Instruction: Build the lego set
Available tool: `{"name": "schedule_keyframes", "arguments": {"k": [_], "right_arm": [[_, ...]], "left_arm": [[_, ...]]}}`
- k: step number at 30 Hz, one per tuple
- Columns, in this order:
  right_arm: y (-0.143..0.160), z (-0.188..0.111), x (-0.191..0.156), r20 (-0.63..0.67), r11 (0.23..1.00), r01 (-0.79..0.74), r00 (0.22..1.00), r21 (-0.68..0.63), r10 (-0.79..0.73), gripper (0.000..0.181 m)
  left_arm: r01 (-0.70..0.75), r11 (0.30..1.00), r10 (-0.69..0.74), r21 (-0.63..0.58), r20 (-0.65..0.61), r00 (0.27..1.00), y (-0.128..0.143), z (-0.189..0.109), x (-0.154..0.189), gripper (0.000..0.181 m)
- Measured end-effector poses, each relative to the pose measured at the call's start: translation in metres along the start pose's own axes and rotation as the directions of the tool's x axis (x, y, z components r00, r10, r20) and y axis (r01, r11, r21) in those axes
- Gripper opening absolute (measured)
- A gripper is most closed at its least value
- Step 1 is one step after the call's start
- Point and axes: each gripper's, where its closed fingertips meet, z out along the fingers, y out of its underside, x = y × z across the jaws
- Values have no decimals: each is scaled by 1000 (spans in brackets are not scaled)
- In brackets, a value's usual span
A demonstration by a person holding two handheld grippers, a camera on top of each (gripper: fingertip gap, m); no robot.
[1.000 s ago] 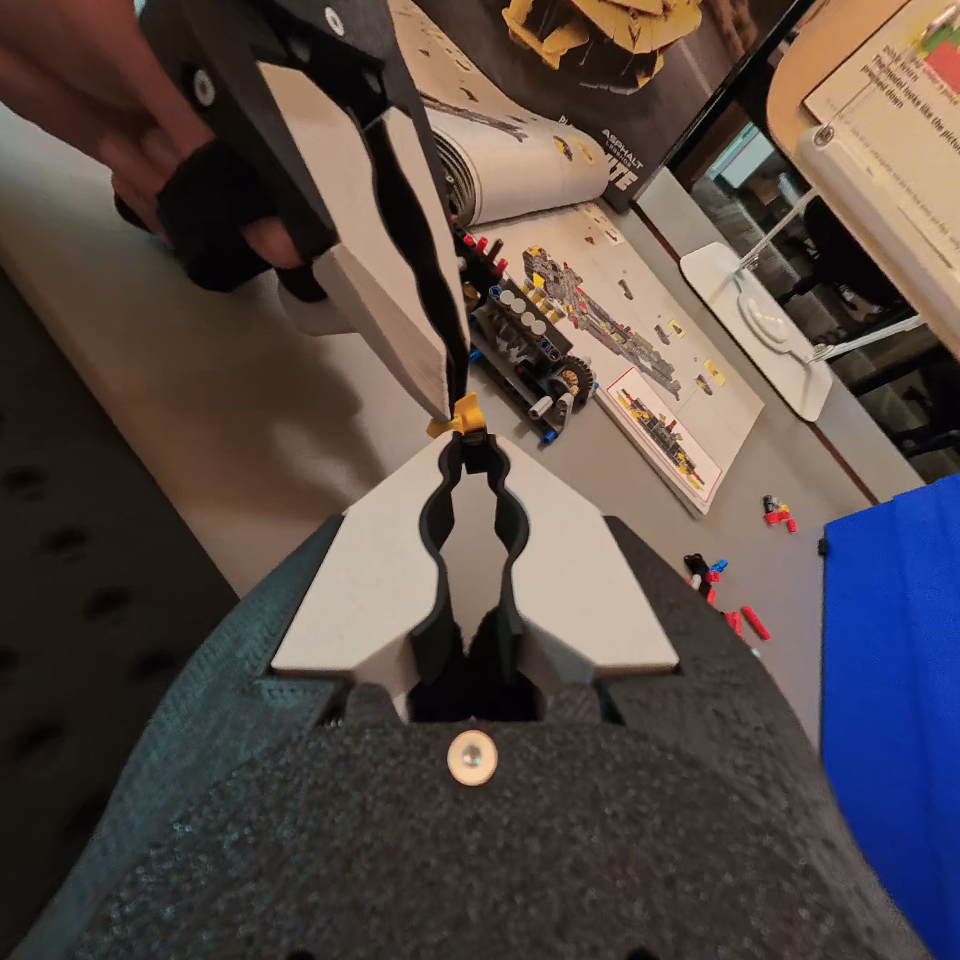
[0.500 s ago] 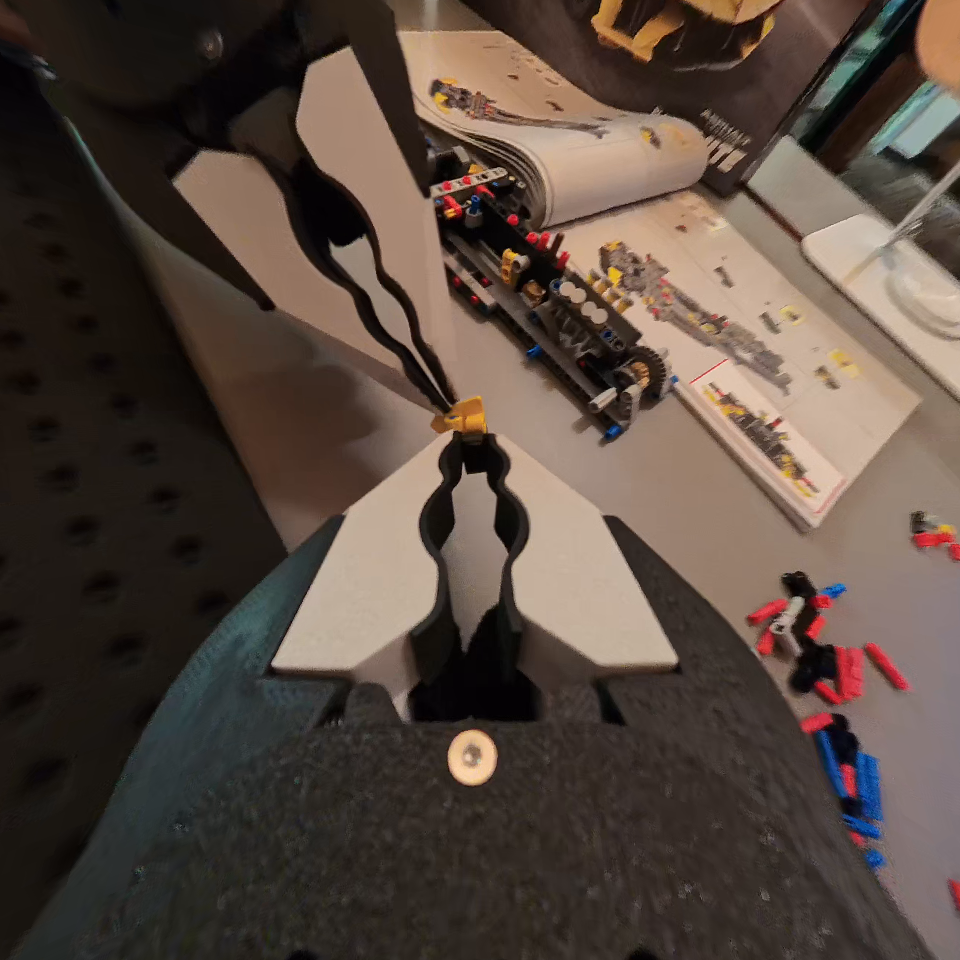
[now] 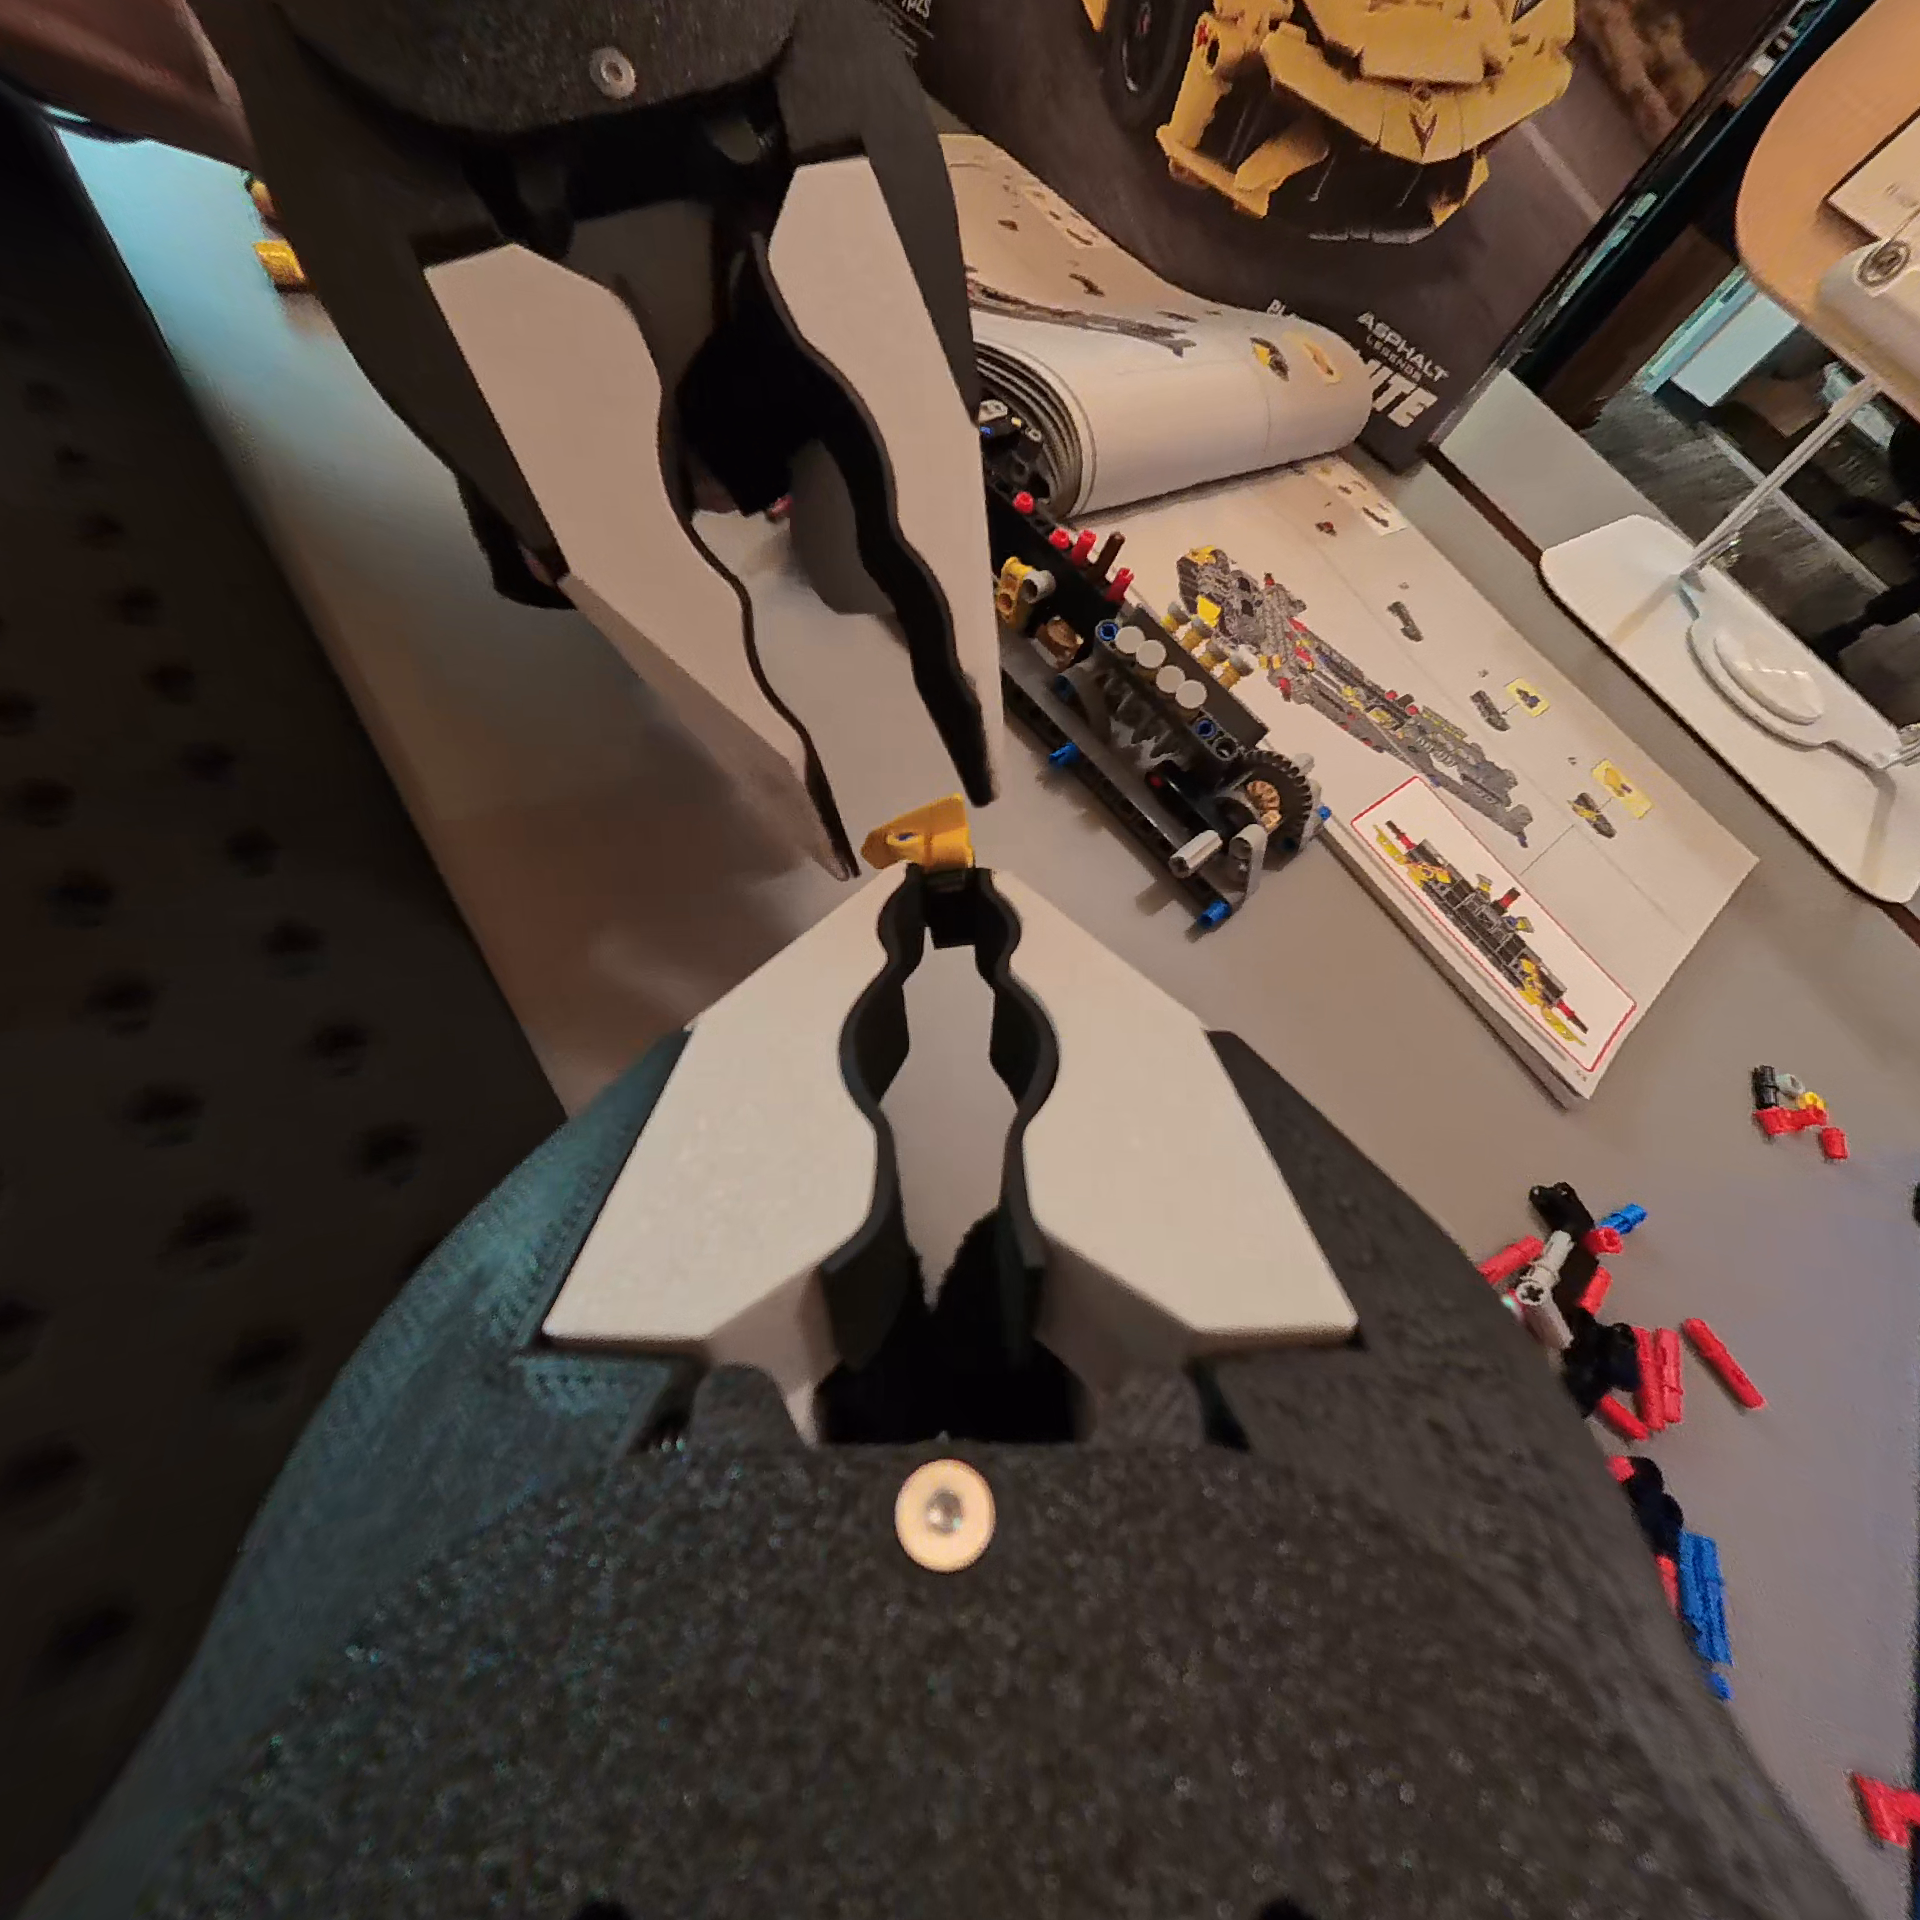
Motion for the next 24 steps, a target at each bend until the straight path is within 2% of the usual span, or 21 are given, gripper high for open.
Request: {"name": "schedule_keyframes", "arguments": {"k": [2, 7, 12, 16, 21, 24], "right_arm": [[-2, 0, -2, 13, 1000, 1, 1000, 10, -1, 8], [-2, -2, -5, 57, 999, -34, 998, 21, 33, 8], [1, 0, -16, 140, 1000, -29, 990, 5, 28, 8], [1, -2, -28, 243, 999, -45, 969, 6, 43, 8], [2, -3, -37, 307, 999, -33, 951, 4, 30, 8], [5, 1, -35, 298, 999, -34, 954, -21, 39, 8]], "left_arm": [[-25, 1000, 25, -2, 1, 1000, 1, 2, 3, 14], [-150, 989, 150, 5, 41, 988, 0, 1, 5, 12], [-401, 916, 402, -33, 57, 914, 5, -1, 15, 11], [-509, 861, 509, -22, 20, 860, 7, -5, 25, 11], [-611, 792, 611, -11, 6, 792, 9, -8, 32, 11], [-596, 802, 597, -41, 10, 802, 13, -6, 29, 12]]}}
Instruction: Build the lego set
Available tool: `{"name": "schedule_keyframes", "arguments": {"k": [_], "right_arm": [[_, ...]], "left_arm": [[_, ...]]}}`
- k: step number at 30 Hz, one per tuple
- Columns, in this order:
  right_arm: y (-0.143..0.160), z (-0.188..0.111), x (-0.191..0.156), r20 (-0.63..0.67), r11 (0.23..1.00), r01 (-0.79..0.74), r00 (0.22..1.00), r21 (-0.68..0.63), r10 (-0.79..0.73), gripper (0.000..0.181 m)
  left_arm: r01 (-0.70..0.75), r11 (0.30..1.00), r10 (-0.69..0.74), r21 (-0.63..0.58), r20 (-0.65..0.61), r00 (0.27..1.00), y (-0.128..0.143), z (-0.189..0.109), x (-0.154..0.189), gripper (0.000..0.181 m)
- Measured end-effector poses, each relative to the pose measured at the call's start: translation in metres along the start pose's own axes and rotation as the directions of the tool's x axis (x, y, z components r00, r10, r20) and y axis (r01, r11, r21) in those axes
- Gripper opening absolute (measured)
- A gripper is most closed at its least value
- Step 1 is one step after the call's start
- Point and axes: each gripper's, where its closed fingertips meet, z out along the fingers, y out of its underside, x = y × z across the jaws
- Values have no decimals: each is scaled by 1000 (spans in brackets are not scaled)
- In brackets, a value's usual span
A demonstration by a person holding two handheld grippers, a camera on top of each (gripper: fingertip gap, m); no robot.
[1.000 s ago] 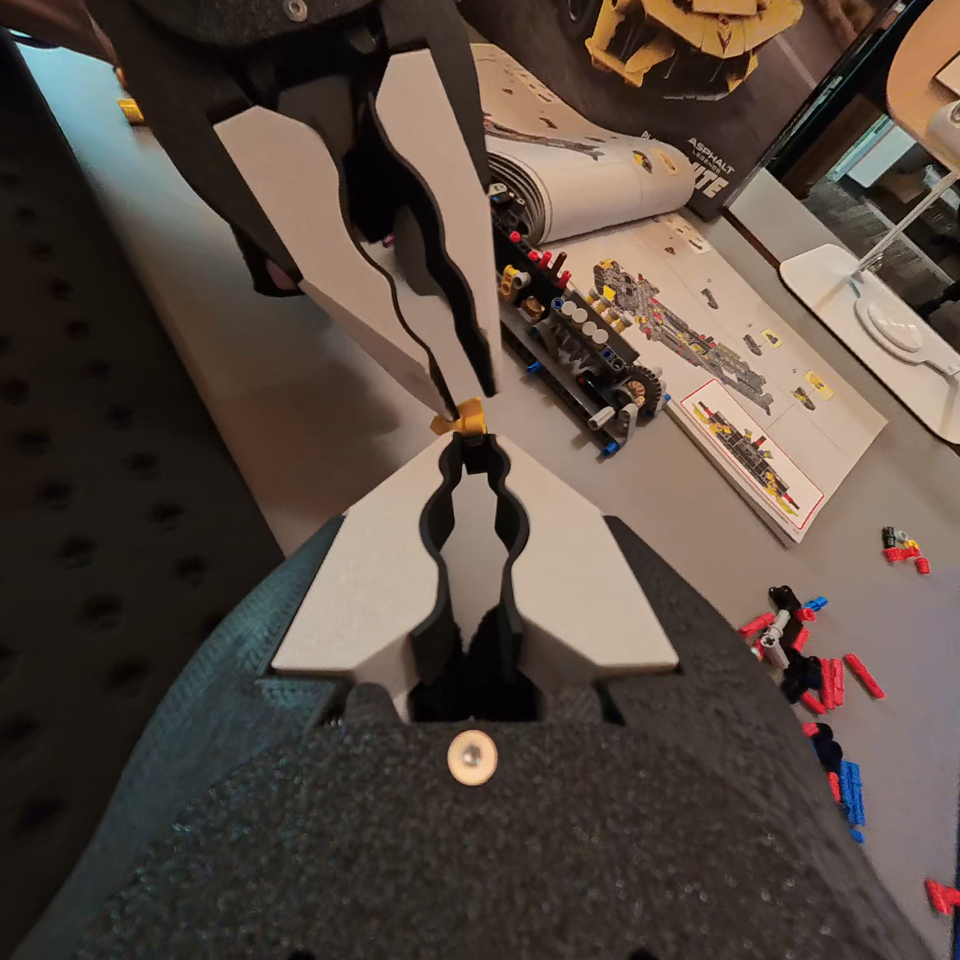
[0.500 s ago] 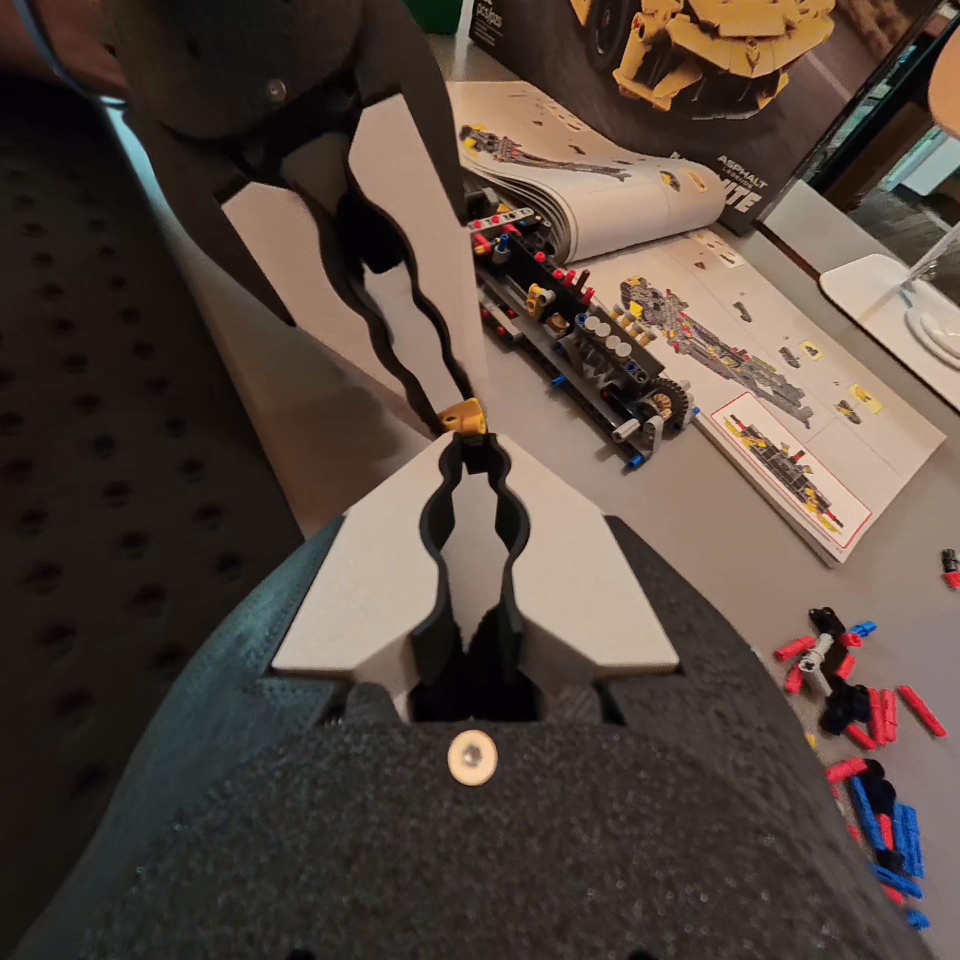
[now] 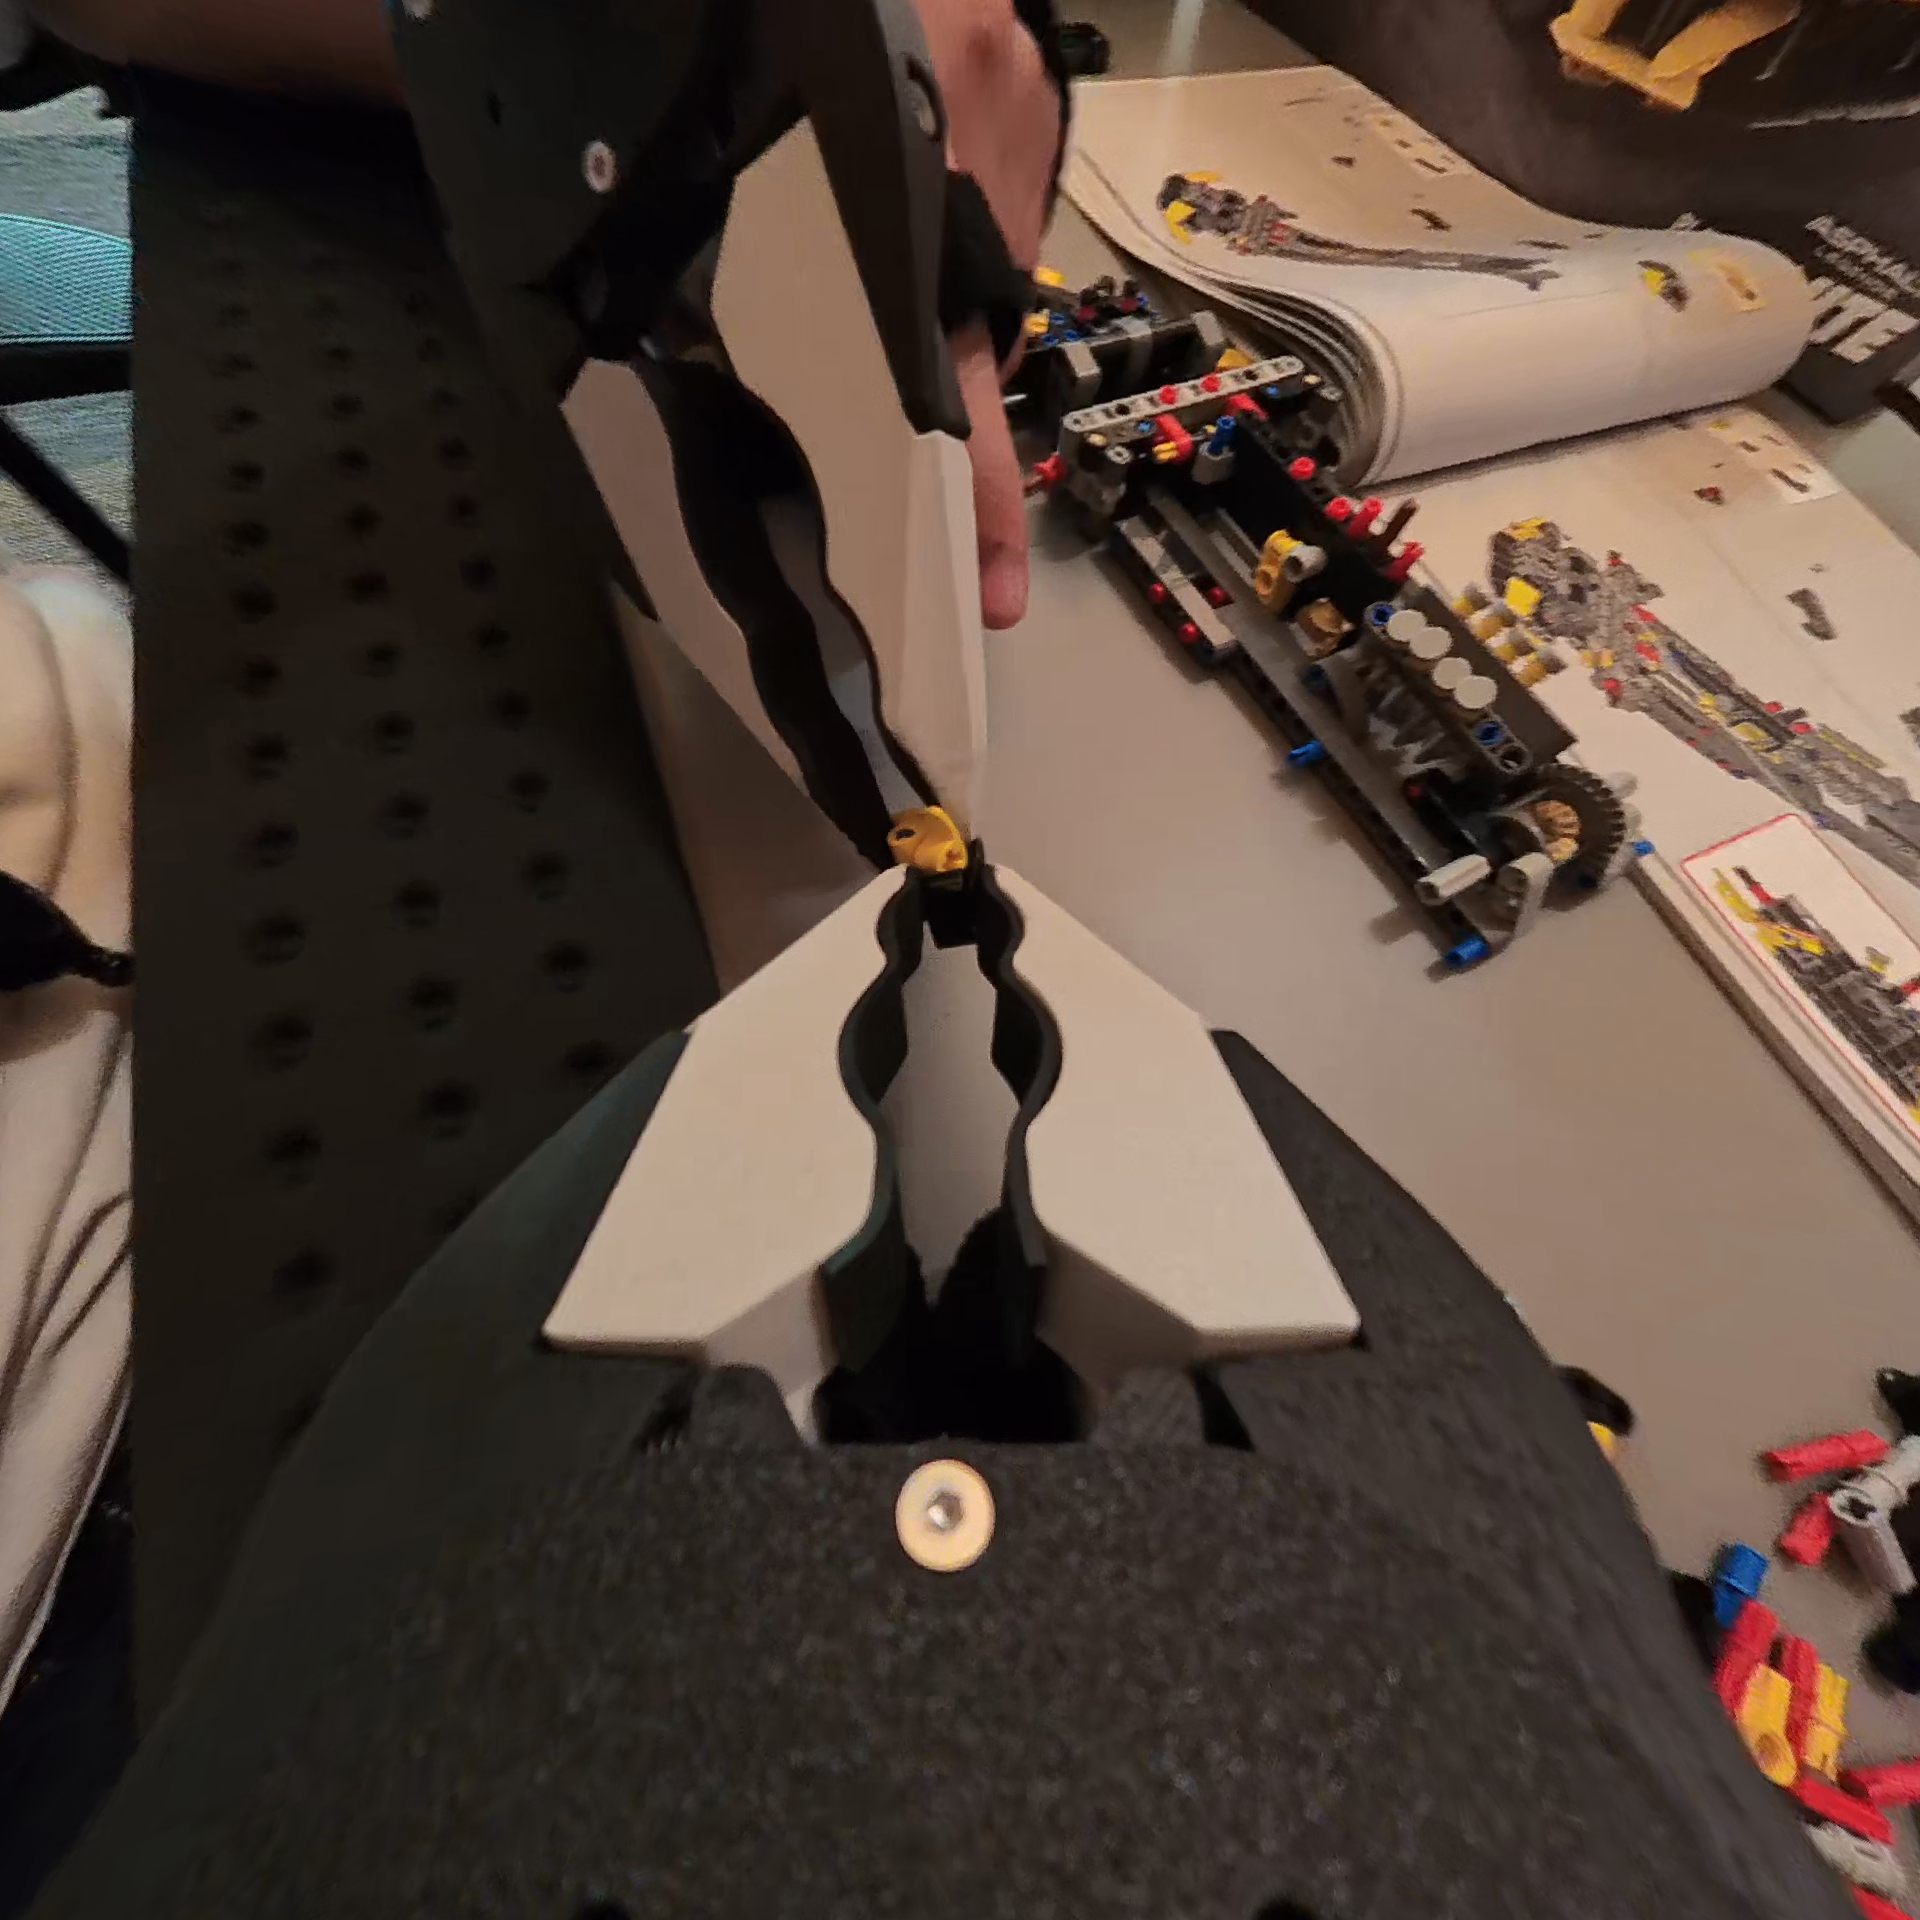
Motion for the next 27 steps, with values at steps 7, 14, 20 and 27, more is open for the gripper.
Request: {"name": "schedule_keyframes", "arguments": {"k": [7, 14, 20, 27], "right_arm": [[-20, -8, 14, -74, 991, -11, 997, 133, 21, 8], [-39, -16, 1, 74, 960, -76, 996, 269, 58, 8], [-44, -18, 1, 32, 951, -28, 999, 307, 19, 14], [-37, -6, -6, -80, 963, 142, 989, 230, -127, 14]], "left_arm": [[316, 948, -317, 31, 5, 949, 7, -4, -22, 31], [494, 843, -467, 214, -167, 869, -20, -16, -21, 17], [487, 855, -459, 180, -176, 871, -17, -13, -16, 16], [326, 943, -318, 66, -100, 943, -8, -8, -9, 16]]}}
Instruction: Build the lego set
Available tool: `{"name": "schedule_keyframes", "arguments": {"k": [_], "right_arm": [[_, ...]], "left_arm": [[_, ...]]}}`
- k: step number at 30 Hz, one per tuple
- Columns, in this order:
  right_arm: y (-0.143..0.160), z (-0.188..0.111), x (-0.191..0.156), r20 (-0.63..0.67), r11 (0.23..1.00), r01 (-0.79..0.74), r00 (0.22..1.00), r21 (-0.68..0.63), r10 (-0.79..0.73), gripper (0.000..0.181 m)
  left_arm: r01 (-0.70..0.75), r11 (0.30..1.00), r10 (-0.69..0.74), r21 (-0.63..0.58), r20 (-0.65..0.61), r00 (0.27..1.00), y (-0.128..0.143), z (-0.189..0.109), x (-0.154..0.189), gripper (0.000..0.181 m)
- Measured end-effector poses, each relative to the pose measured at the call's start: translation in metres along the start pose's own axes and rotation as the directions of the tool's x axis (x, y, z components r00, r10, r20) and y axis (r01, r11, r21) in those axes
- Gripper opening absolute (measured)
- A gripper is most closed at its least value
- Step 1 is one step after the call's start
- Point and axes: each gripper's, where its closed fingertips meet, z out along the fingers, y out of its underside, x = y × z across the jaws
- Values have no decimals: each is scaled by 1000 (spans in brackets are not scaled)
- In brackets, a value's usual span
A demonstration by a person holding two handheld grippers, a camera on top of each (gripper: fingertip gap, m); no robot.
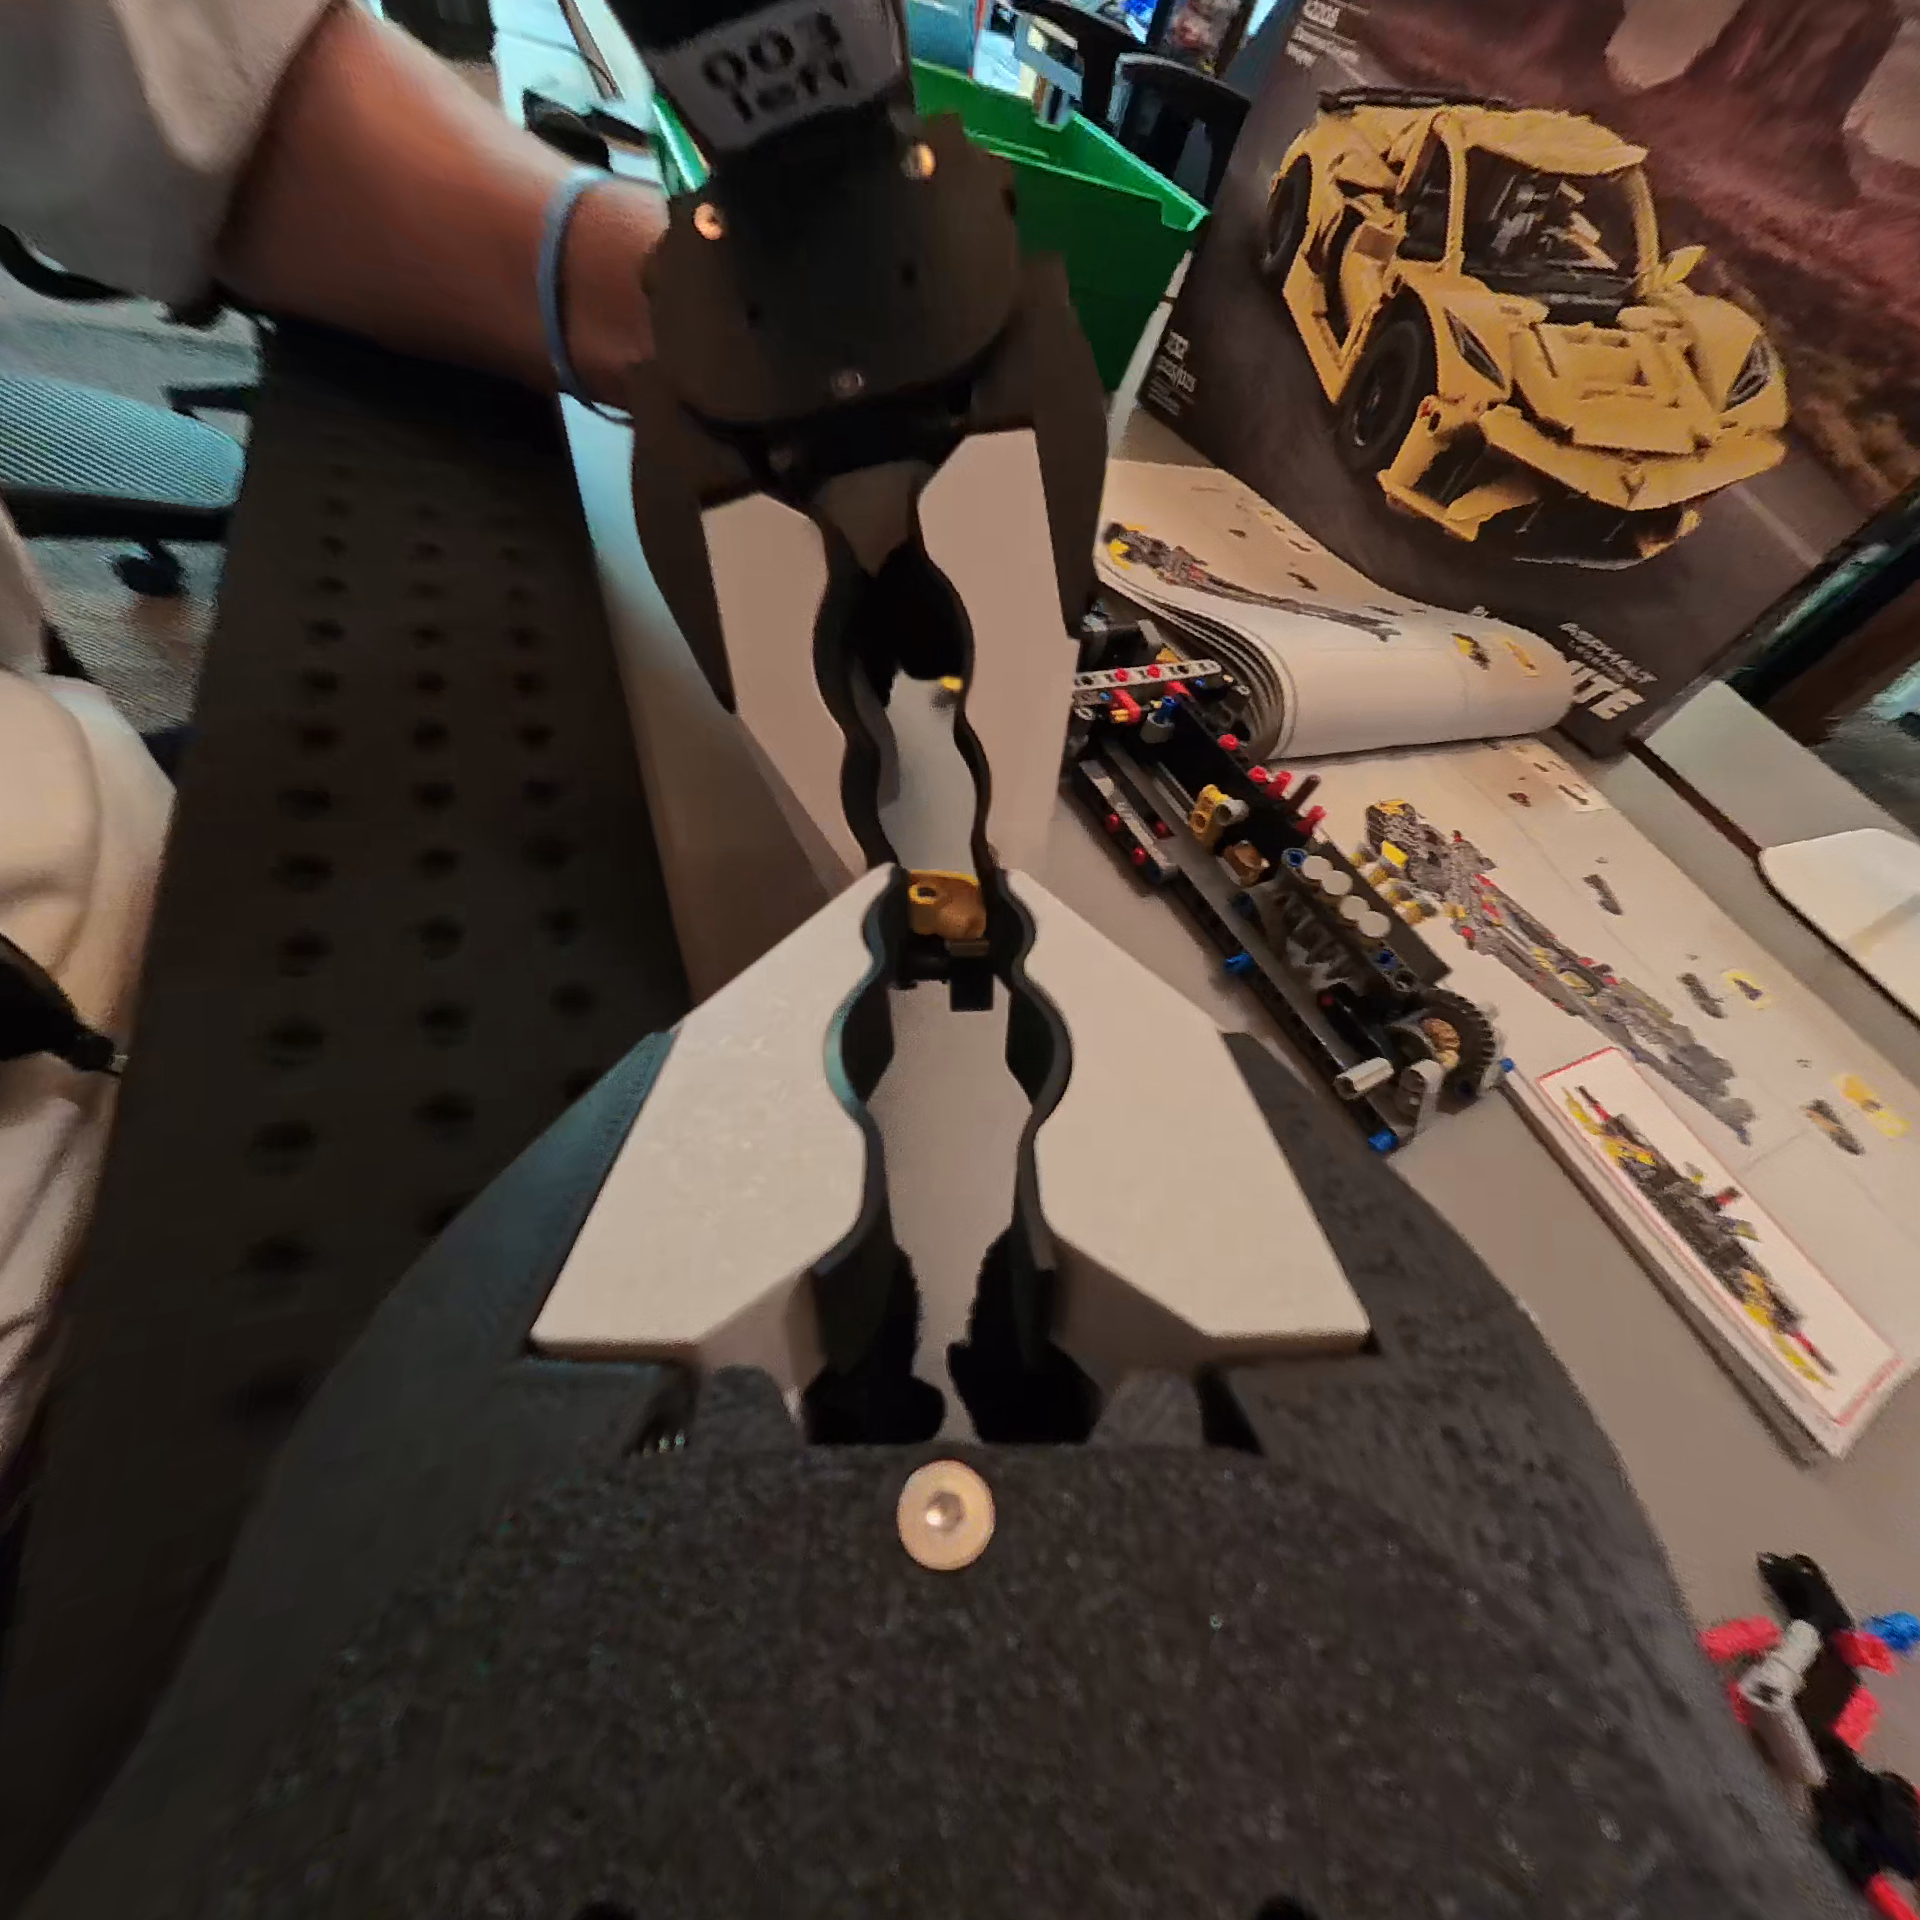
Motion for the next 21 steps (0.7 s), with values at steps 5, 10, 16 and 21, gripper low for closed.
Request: {"name": "schedule_keyframes", "arguments": {"k": [5, 10, 16, 21], "right_arm": [[1, 2, 2, -67, 997, 70, 995, -28, -72, 8], [-6, -2, 13, -112, 999, -14, 994, -45, 9, 5], [-6, -3, 21, -203, 998, 38, 978, -58, -49, 1], [-2, 1, 17, -155, 999, -6, 988, -41, 0, 2]], "left_arm": [[-50, 997, 52, -60, 24, 998, 3, -1, -1, 15], [-8, 998, 13, -61, 89, 996, -1, -5, -14, 15], [19, 998, -11, -62, 131, 991, 1, -8, -24, 15], [-35, 997, 44, -76, 126, 991, 6, -6, -21, 15]]}}
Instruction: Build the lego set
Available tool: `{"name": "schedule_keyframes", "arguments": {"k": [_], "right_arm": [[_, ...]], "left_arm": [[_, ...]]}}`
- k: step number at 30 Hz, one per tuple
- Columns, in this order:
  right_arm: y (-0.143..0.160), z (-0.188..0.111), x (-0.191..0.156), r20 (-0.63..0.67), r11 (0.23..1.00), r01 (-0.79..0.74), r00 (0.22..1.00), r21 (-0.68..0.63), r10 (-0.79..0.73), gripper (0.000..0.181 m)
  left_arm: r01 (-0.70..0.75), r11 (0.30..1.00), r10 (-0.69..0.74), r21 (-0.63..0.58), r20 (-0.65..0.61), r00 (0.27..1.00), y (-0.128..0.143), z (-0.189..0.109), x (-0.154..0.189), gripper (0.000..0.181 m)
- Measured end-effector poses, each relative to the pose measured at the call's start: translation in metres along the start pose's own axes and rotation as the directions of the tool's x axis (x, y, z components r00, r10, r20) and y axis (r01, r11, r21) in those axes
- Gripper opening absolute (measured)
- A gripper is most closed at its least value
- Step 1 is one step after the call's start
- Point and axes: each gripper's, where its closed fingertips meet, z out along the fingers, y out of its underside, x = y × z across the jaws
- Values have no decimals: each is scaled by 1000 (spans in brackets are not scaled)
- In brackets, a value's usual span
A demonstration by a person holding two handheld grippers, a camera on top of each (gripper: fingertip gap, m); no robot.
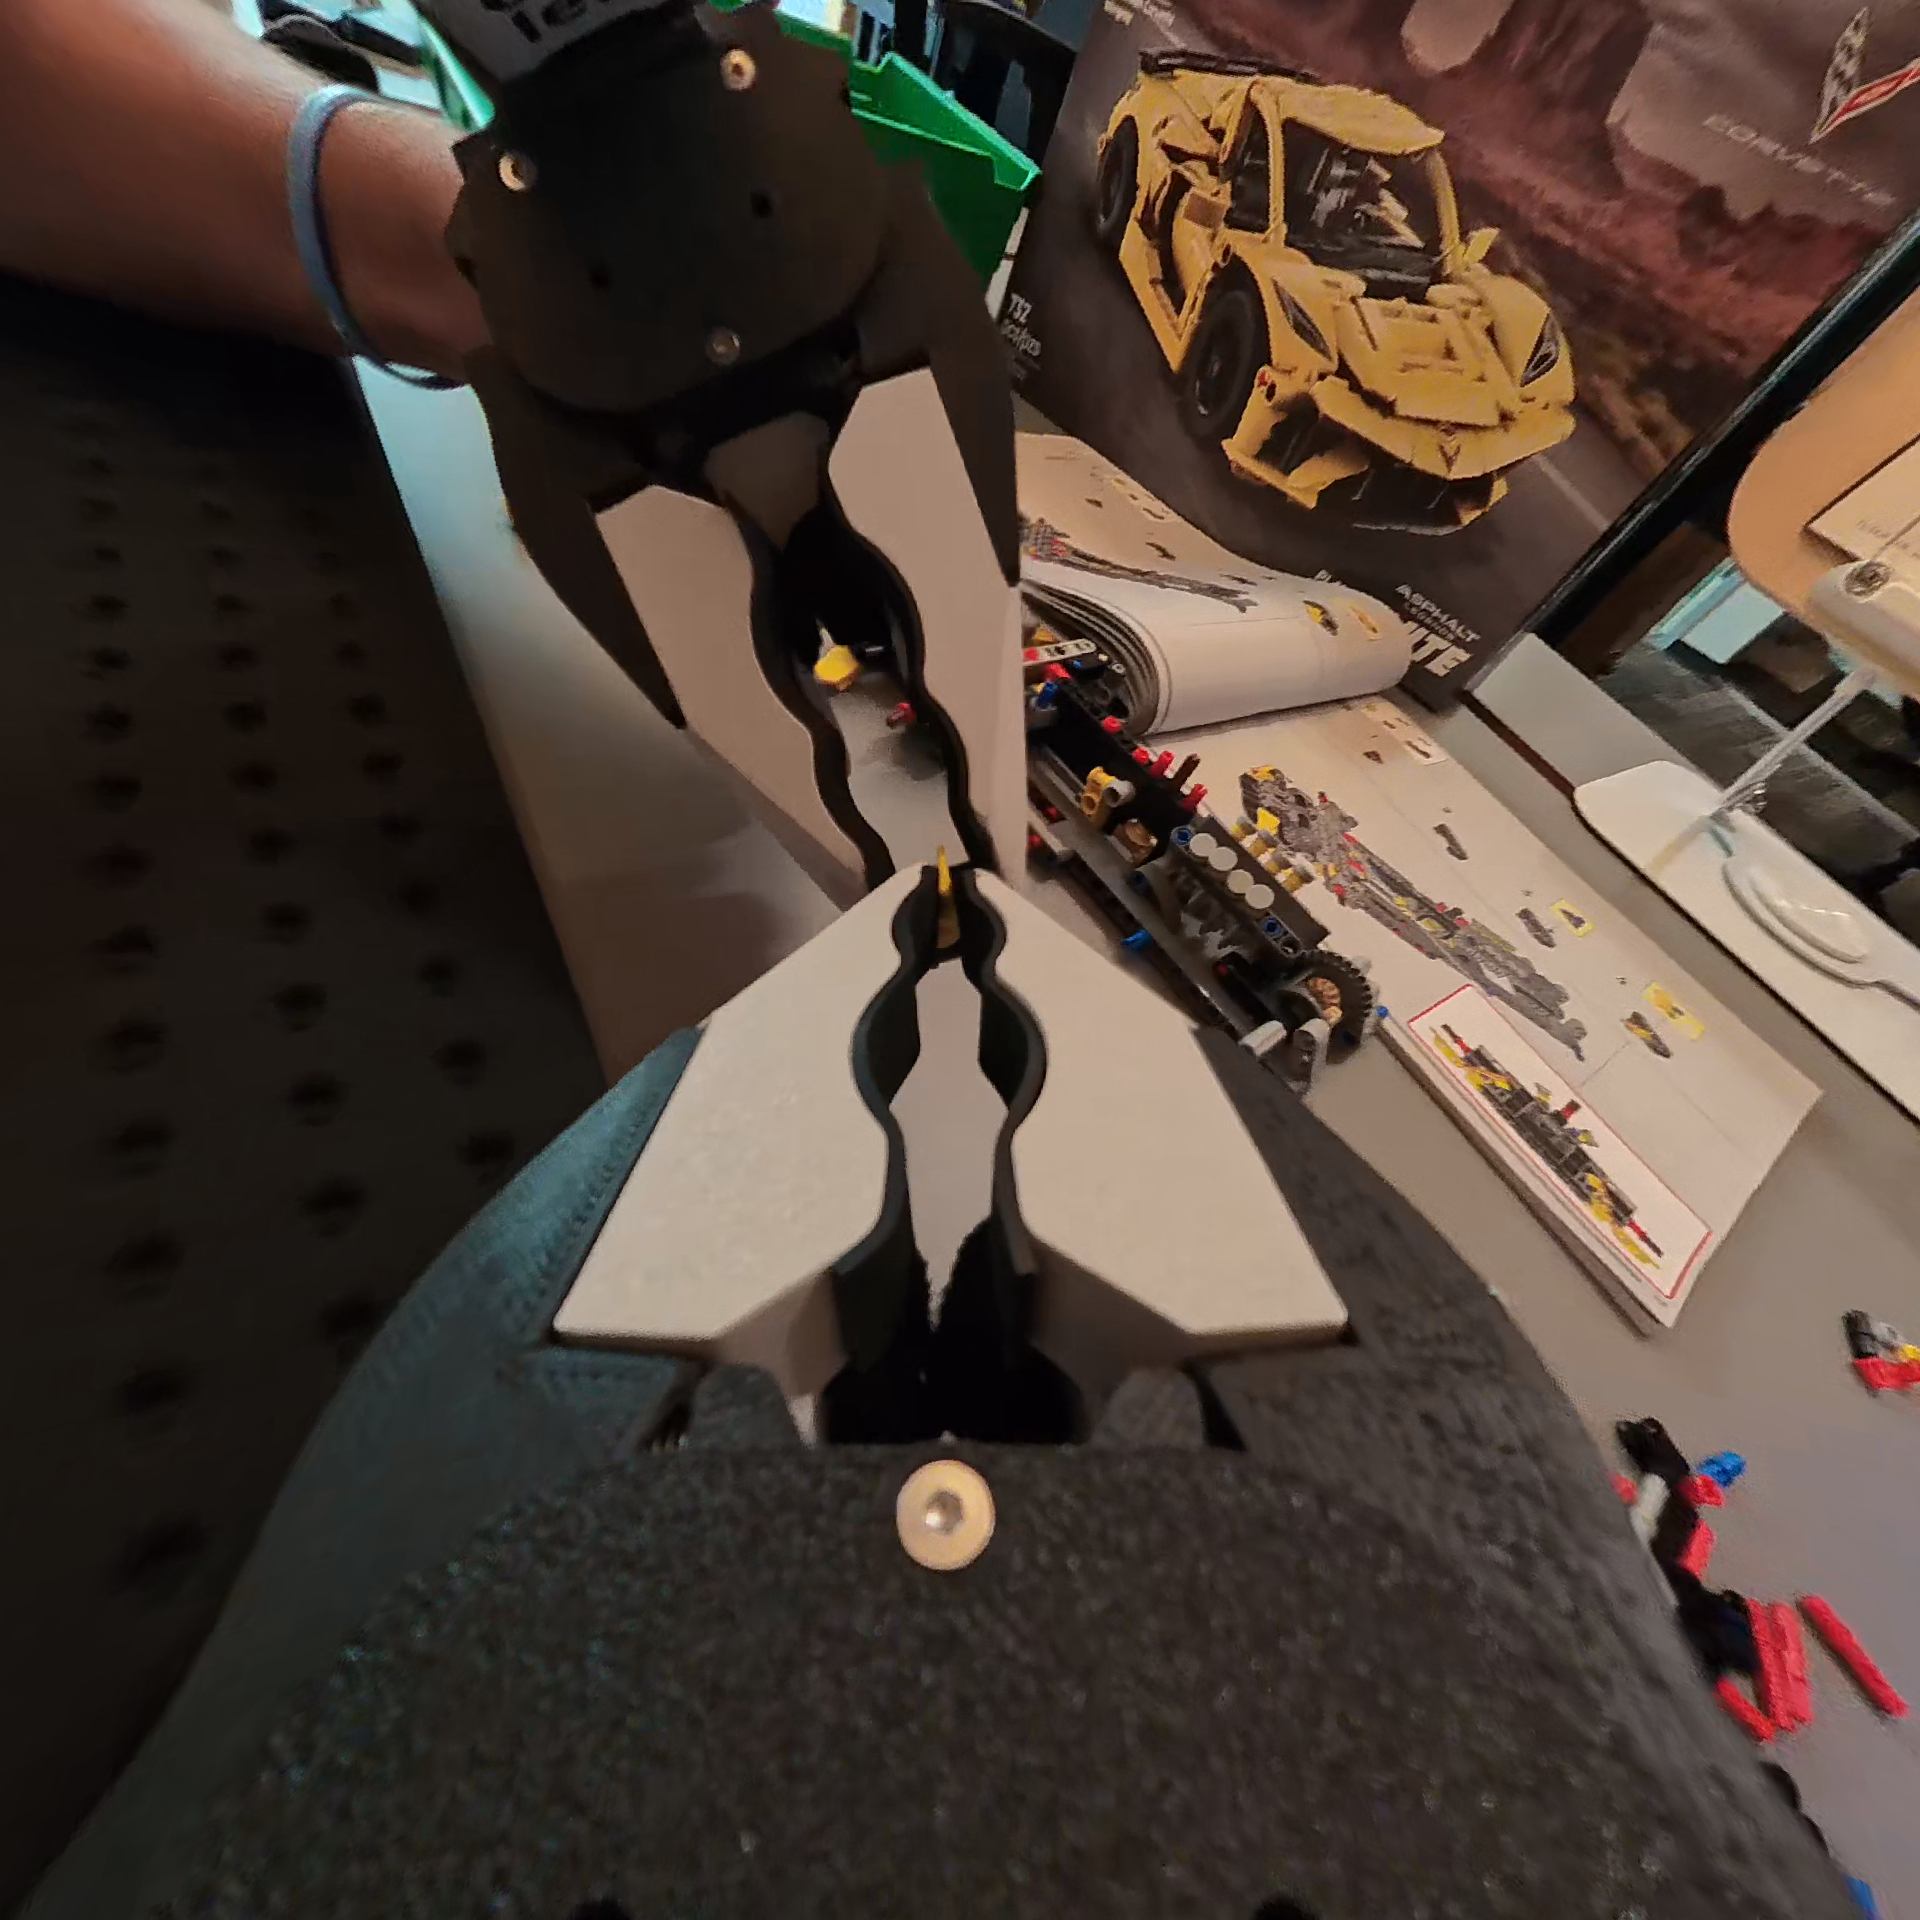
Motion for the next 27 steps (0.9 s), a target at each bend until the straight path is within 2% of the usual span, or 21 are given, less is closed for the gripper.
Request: {"name": "schedule_keyframes", "arguments": {"k": [5, 10, 19, 27], "right_arm": [[-2, 0, -19, 85, 996, 84, 993, 39, -87, 2], [0, 1, -35, 192, 995, 86, 977, 55, -95, 21], [11, 5, -18, 111, 998, 59, 992, 5, -59, 17], [20, 9, -23, 176, 999, 19, 984, -51, -10, 18]], "left_arm": [[-14, 999, 20, 42, -128, 992, -3, -5, 19, 15], [-39, 997, 56, 72, -258, 965, -2, -12, 43, 15], [-83, 996, 84, 20, -111, 990, 10, -4, 19, 15], [-149, 989, 148, 0, -105, 983, 14, 1, 25, 15]]}}
